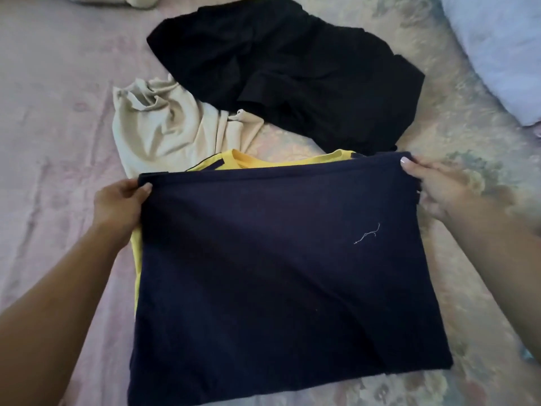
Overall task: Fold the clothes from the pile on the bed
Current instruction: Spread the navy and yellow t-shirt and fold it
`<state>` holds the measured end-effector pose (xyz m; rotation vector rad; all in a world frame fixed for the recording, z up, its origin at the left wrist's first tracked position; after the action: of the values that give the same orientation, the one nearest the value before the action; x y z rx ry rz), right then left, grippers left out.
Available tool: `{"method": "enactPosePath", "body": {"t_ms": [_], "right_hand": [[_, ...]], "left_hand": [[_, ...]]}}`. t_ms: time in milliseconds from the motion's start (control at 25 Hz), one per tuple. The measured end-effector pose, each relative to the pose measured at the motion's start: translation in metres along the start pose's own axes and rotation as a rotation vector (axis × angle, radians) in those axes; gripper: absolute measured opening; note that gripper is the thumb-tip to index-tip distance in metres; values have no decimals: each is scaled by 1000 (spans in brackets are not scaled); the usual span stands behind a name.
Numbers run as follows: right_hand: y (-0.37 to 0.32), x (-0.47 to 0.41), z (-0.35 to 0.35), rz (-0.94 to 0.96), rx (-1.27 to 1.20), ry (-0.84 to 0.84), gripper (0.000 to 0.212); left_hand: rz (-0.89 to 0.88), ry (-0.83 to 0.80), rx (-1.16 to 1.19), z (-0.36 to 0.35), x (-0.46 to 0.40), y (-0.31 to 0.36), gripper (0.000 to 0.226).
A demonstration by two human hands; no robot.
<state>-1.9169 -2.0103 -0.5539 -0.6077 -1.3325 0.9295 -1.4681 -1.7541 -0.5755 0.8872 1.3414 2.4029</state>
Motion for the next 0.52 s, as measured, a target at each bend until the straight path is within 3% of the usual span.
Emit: {"method": "enactPosePath", "body": {"t_ms": [120, 320, 440, 520], "right_hand": [[10, -9, -9, -14, 40, 66, 5], [4, -18, -14, 183, 348, 158, 20], [-1, 14, -15, 582, 842, 315, 34], [11, 49, -22, 878, 945, 147, 28]], "left_hand": [[-43, 66, -120, 0, -2, 0, 24], [-106, 232, -359, -5, 10, 9, 29], [-297, 280, -597, -22, 26, 12, 43], [-567, 270, -819, -49, 55, 20, 53]]}}
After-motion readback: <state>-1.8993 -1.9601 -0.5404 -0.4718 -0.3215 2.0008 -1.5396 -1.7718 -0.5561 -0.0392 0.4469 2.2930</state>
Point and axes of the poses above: each hand's wrist, its own x-axis away from the middle knuckle, its own z-axis out of the back of the hand, y = z × x, the point moved 4 cm from there along -x, towards the middle knuckle, and after that the axes turned 3 degrees about x, right-handed, at the moved point
